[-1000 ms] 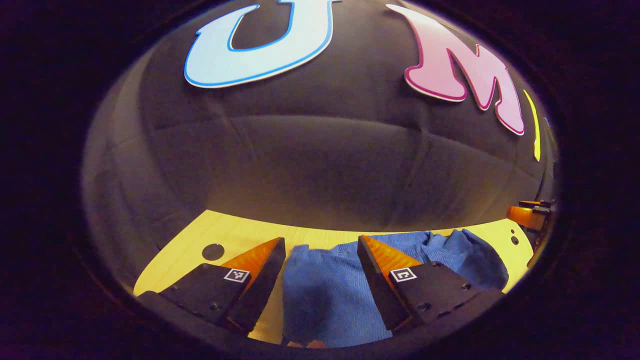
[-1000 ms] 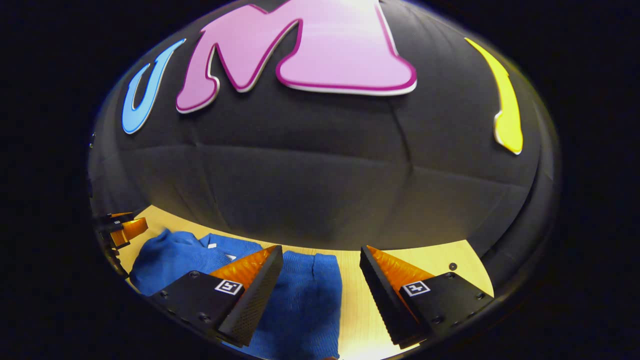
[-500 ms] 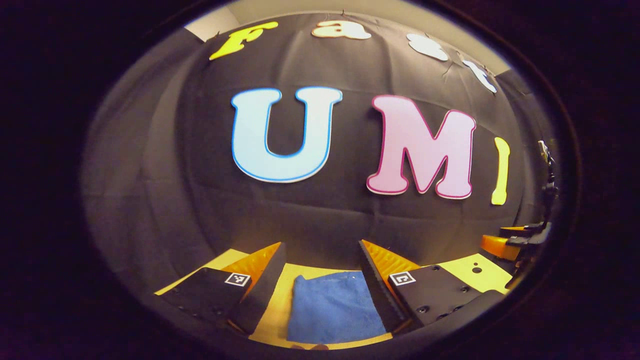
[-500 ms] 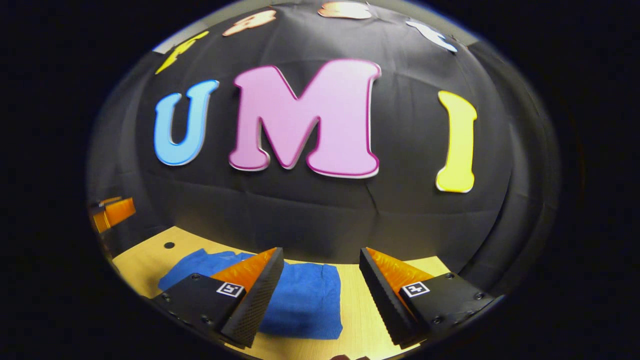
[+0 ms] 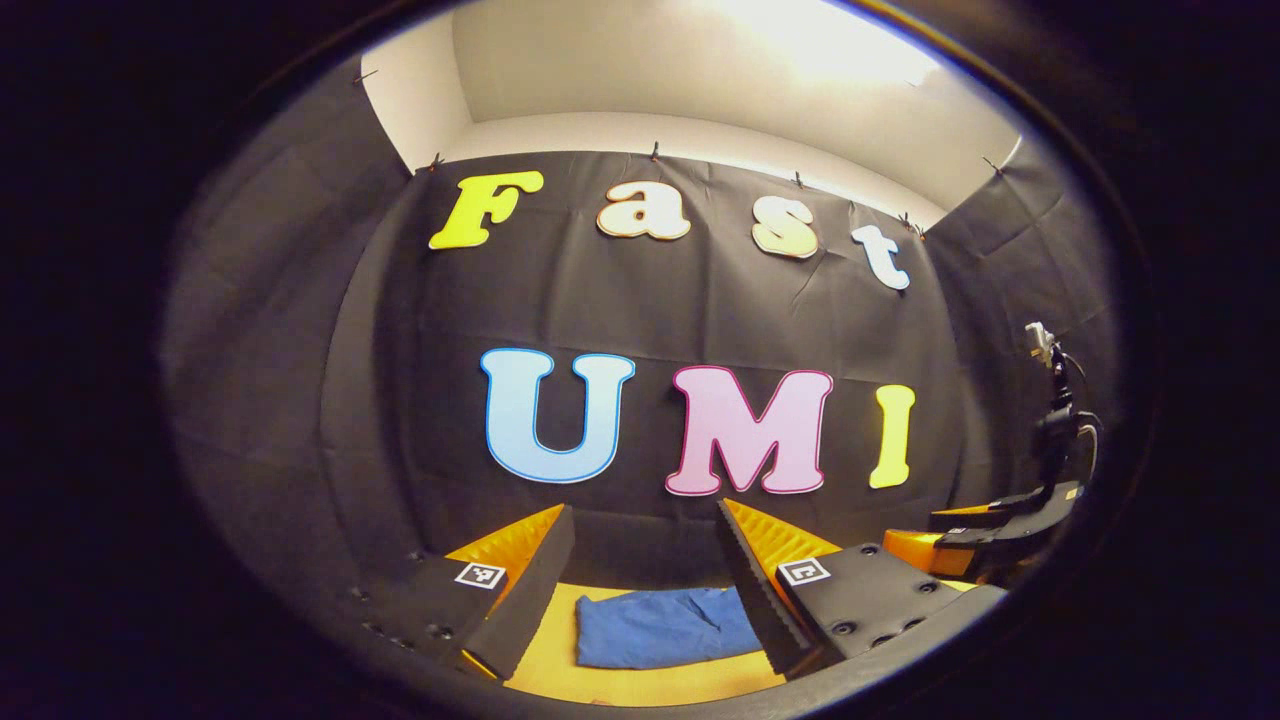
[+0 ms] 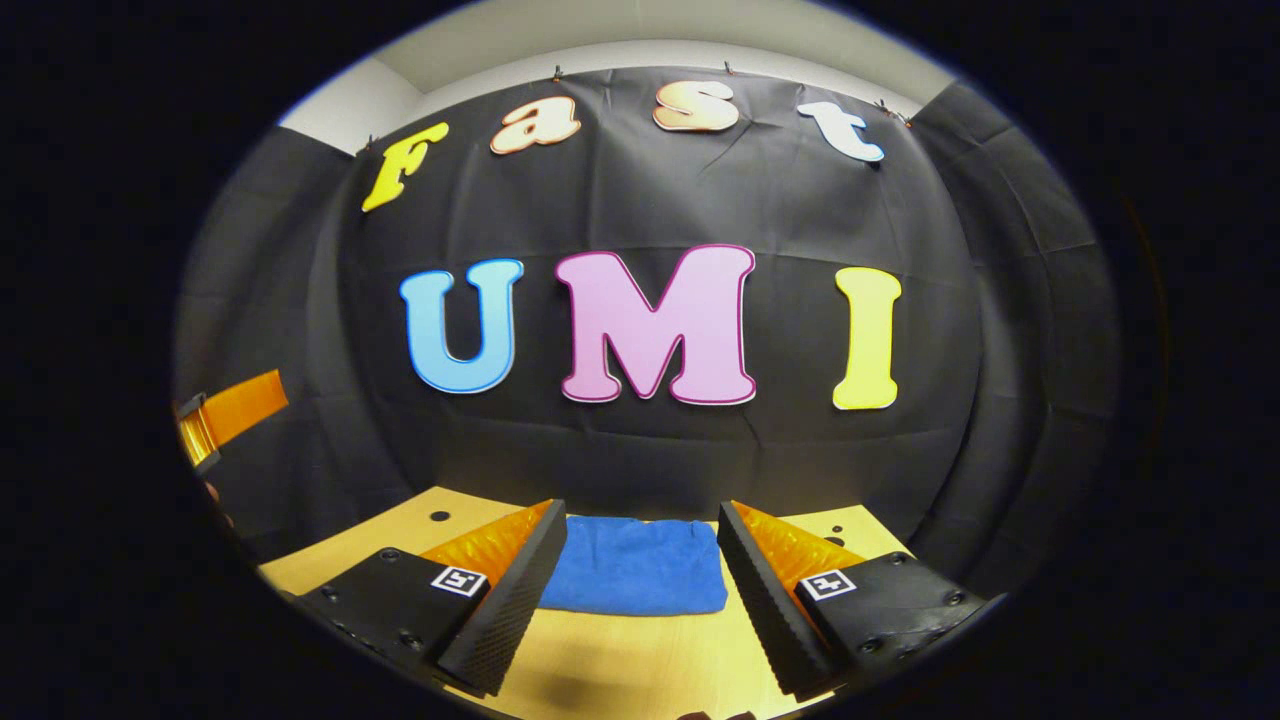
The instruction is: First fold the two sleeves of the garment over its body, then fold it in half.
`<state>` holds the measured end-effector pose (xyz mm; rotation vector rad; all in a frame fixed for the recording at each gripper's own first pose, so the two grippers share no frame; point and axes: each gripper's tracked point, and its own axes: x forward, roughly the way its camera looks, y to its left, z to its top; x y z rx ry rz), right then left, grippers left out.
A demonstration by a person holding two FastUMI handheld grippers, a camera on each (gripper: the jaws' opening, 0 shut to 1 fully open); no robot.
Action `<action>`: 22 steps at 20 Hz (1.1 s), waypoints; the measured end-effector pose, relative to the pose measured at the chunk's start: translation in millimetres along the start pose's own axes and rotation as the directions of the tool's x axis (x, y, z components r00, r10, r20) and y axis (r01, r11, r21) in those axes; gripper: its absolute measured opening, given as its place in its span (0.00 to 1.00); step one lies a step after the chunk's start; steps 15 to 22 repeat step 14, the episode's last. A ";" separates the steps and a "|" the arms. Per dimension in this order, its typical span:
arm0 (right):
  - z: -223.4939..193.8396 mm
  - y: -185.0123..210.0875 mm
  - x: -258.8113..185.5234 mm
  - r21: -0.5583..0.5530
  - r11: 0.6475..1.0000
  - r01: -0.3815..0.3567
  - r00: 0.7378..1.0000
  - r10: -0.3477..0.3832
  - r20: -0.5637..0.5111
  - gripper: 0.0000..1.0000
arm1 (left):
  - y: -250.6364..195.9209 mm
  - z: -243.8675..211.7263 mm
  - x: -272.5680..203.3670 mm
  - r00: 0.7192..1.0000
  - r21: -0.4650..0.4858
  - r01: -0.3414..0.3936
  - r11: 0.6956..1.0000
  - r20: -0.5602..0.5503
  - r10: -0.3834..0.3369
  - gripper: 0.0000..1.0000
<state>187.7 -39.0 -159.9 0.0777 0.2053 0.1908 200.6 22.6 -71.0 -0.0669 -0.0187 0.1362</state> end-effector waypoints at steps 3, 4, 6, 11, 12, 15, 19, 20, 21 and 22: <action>14.7 9.7 -48.6 -0.006 1.000 -0.002 0.998 0.002 0.057 0.97 | 10.6 9.0 -52.1 0.999 -0.007 -0.027 1.000 0.016 0.027 0.82; 19.0 15.4 -66.0 0.000 1.000 -0.004 0.997 0.004 0.082 0.97 | 12.9 11.9 -68.1 0.999 -0.010 -0.033 0.999 0.026 0.033 0.81; 23.6 24.7 -92.5 0.011 1.000 -0.015 0.993 0.014 0.120 0.94 | 12.4 13.3 -98.5 0.999 -0.022 -0.032 0.999 0.023 0.032 0.82; 13.4 34.9 -150.9 -0.004 1.000 -0.019 0.992 0.019 0.124 0.97 | 5.0 1.2 -133.2 1.000 -0.037 -0.020 0.999 -0.018 0.019 0.82; 11.5 34.8 -155.8 0.006 1.000 -0.021 0.992 0.020 0.124 0.94 | 2.4 0.8 -135.6 1.000 -0.038 -0.008 0.999 -0.016 0.007 0.81; 9.1 27.8 -159.9 0.011 1.000 -0.008 0.992 0.006 0.125 0.97 | 2.0 -1.2 -137.4 1.000 -0.022 -0.004 1.000 -0.017 0.004 0.81; 9.1 27.8 -159.9 0.011 1.000 -0.008 0.992 0.006 0.125 0.97 | 2.0 -1.2 -137.4 1.000 -0.022 -0.004 1.000 -0.017 0.004 0.81; 9.1 27.8 -159.9 0.011 1.000 -0.008 0.992 0.006 0.125 0.97 | 2.0 -1.2 -137.4 1.000 -0.022 -0.004 1.000 -0.017 0.004 0.81; 9.1 27.8 -159.9 0.011 1.000 -0.008 0.992 0.006 0.125 0.97 | 2.0 -1.2 -137.4 1.000 -0.022 -0.004 1.000 -0.017 0.004 0.81; 9.1 27.8 -159.9 0.011 1.000 -0.008 0.992 0.006 0.125 0.97 | 2.0 -1.2 -137.4 1.000 -0.022 -0.004 1.000 -0.017 0.004 0.81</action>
